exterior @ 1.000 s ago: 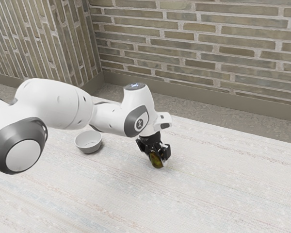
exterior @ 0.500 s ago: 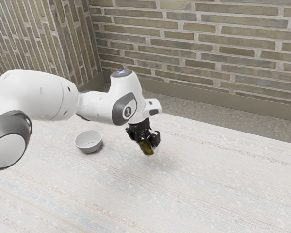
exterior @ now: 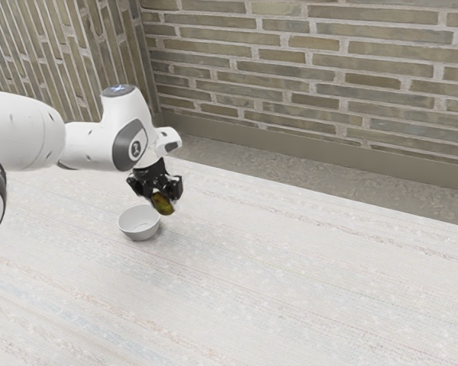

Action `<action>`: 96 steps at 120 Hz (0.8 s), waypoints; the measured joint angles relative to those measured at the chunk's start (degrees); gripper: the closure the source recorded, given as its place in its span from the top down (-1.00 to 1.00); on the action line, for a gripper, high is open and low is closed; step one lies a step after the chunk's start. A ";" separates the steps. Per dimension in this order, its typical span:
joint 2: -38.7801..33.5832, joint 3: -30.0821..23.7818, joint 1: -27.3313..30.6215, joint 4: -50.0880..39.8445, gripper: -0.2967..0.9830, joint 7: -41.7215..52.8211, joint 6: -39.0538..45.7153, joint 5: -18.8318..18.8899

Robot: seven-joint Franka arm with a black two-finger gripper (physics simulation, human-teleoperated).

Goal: Place the pear in the bowl.

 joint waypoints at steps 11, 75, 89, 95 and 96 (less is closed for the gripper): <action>-1.36 2.27 -0.30 -1.58 -0.29 -0.13 -0.01 0.37; 4.07 -0.32 7.85 0.69 -0.26 -0.04 0.10 1.59; 4.68 -0.59 8.20 1.03 0.08 0.83 0.00 0.66; 4.76 -0.82 8.25 1.21 0.17 1.40 -0.07 0.19; 4.76 -0.84 8.25 1.23 0.18 1.50 -0.08 0.14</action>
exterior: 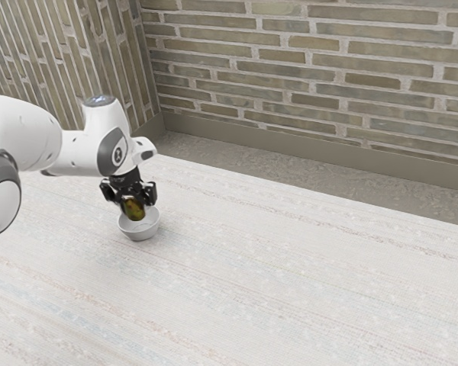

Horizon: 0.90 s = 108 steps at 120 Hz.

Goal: Place the pear in the bowl.

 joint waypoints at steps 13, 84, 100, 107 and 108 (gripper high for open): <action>0.03 -0.13 0.03 0.49 0.32 1.08 -0.10 -0.29; -16.84 4.20 -15.19 9.66 0.52 4.29 -15.74 11.13; -16.88 3.94 -15.67 14.78 0.53 4.56 -22.66 12.92; -16.81 3.97 -15.69 15.68 0.53 4.67 -24.94 13.26; -16.81 3.98 -15.68 15.76 0.53 4.68 -25.22 13.30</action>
